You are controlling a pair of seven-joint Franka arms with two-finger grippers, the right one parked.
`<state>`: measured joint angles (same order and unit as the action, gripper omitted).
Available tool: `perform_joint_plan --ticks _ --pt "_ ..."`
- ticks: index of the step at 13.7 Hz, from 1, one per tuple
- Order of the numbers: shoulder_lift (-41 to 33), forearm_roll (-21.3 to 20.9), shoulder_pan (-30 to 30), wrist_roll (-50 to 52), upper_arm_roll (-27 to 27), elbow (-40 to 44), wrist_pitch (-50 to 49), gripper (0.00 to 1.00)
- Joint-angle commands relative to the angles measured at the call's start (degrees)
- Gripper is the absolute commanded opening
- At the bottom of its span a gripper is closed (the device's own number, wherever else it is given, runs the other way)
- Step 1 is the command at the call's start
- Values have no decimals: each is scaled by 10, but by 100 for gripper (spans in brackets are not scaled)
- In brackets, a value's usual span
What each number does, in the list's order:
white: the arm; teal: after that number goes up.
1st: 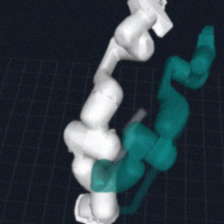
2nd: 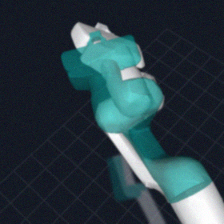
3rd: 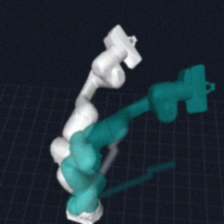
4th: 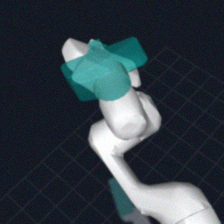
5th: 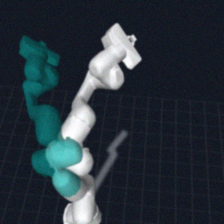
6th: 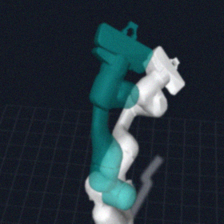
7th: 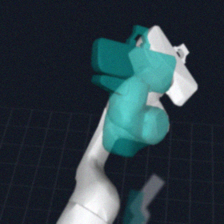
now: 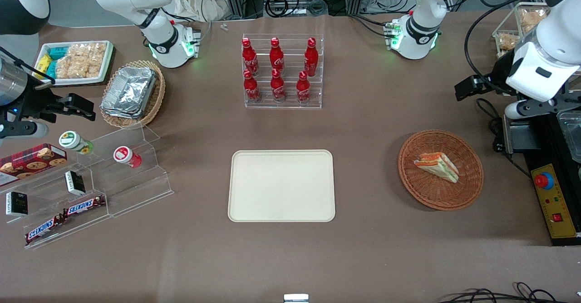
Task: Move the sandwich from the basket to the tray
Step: 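Lower the open left gripper over the wrapped sandwich in the basket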
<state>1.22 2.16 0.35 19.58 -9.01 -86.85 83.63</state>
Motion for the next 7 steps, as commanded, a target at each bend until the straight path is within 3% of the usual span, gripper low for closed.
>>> perform_joint_plan --ticks 1,4,7 --pt "7 -4 11 -4 7 16 -7 99" --pt "11 -7 11 6 7 12 -7 99" --pt "11 -9 6 86 8 -28 20 99"
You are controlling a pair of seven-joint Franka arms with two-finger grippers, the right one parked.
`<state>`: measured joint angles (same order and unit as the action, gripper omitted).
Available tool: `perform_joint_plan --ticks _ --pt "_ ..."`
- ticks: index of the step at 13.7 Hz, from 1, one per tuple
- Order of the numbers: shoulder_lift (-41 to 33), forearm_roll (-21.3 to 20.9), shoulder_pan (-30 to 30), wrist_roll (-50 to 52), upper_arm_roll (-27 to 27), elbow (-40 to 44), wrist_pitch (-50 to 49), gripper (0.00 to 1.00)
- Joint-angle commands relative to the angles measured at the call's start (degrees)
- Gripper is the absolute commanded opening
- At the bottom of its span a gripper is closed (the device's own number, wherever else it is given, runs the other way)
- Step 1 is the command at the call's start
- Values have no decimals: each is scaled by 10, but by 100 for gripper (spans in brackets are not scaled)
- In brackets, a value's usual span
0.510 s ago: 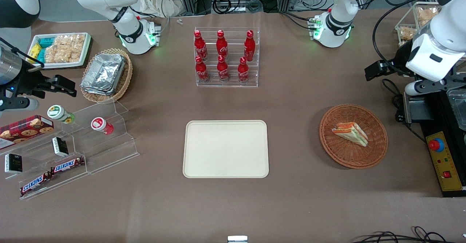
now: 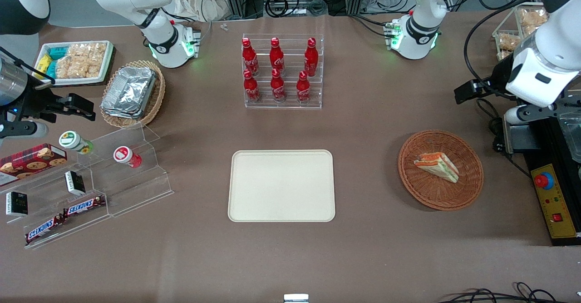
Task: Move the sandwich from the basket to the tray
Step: 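Lower the open left gripper over the wrapped sandwich in the basket, then close the left gripper on the sandwich's edge and lift it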
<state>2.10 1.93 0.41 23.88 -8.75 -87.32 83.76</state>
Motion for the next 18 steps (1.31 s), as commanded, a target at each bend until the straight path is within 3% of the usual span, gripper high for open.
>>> perform_joint_plan --ticks 1,4,11,13,18 --pt "1 -7 5 78 7 -50 49 99" --pt "-1 -13 4 190 8 -134 146 99" --pt "31 -47 -18 318 8 -297 346 99" --pt "73 -61 -19 356 8 -302 380 99" --pt "169 -145 -19 477 9 -302 453 99"
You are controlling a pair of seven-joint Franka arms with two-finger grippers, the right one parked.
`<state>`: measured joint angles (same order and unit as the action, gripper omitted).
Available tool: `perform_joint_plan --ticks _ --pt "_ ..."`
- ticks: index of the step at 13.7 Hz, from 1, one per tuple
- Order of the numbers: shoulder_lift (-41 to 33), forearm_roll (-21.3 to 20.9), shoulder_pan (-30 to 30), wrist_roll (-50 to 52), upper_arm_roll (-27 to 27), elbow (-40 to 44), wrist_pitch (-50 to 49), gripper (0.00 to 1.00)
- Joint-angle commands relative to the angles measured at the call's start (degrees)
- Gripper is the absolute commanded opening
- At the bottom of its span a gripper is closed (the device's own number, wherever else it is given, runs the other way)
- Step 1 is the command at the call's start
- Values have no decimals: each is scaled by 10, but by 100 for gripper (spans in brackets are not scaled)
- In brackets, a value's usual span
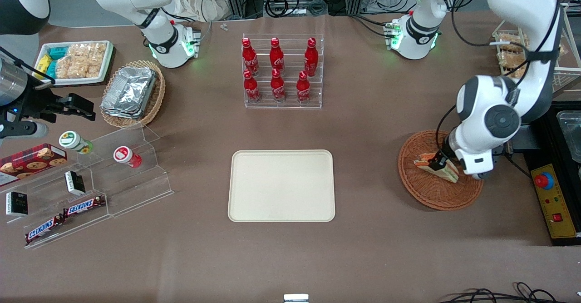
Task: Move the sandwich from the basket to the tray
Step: 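Close the left gripper on the sandwich's edge and lift it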
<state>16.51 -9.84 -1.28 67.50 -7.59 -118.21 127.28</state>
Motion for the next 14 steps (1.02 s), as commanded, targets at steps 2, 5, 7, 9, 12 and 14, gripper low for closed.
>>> perform_joint_plan --ticks 2,5,7,9,12,14 --pt "44 -28 -1 49 14 6 50 99" --pt "54 -28 -1 49 17 7 66 99" --pt "59 -28 -2 49 17 7 75 71" --pt "63 -28 -16 48 16 7 82 25" --pt "35 -27 -20 37 16 10 61 8" --pt "14 -25 -18 37 11 34 11 0"
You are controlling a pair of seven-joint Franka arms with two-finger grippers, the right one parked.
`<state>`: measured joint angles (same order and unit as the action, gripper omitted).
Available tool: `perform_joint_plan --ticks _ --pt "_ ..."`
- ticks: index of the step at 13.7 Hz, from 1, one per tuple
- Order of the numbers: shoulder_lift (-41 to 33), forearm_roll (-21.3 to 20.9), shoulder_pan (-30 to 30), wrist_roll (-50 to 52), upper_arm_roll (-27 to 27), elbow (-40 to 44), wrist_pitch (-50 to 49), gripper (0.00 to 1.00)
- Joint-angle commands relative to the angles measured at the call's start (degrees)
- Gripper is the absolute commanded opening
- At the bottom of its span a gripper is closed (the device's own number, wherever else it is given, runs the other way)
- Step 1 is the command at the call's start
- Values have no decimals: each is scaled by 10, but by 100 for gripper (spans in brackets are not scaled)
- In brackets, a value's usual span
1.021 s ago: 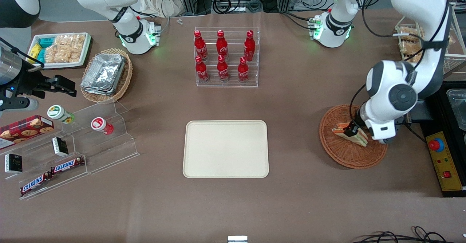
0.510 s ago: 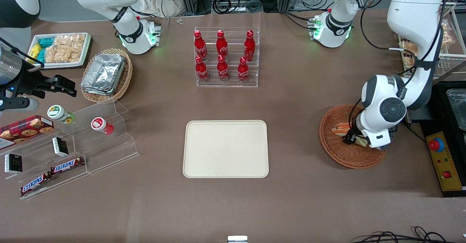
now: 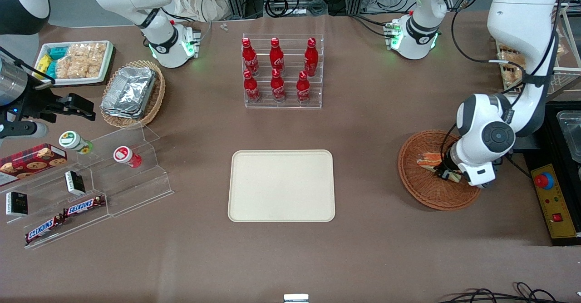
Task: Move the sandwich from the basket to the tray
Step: 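Close the left gripper on the sandwich's edge and lift it, then carry the held sandwich with the left gripper over the cream tray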
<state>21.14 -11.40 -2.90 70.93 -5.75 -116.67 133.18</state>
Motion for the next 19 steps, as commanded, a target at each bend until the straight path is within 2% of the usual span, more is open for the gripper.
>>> perform_joint_plan --ticks 1,3,5,7,9,12,16,19 --pt "-42 -4 3 2 -9 37 -81 0" --pt "-56 7 4 -34 -46 86 -148 0" --pt "-57 37 6 -84 -90 137 -201 0" --pt "-37 36 7 -96 -153 166 -207 0" --pt "-26 25 26 -95 -193 173 -200 0" --pt "-1 -19 88 -110 -196 176 -180 0" --pt "51 -20 138 -220 -196 175 -82 0" --pt "92 -23 154 -226 -196 174 -11 0"
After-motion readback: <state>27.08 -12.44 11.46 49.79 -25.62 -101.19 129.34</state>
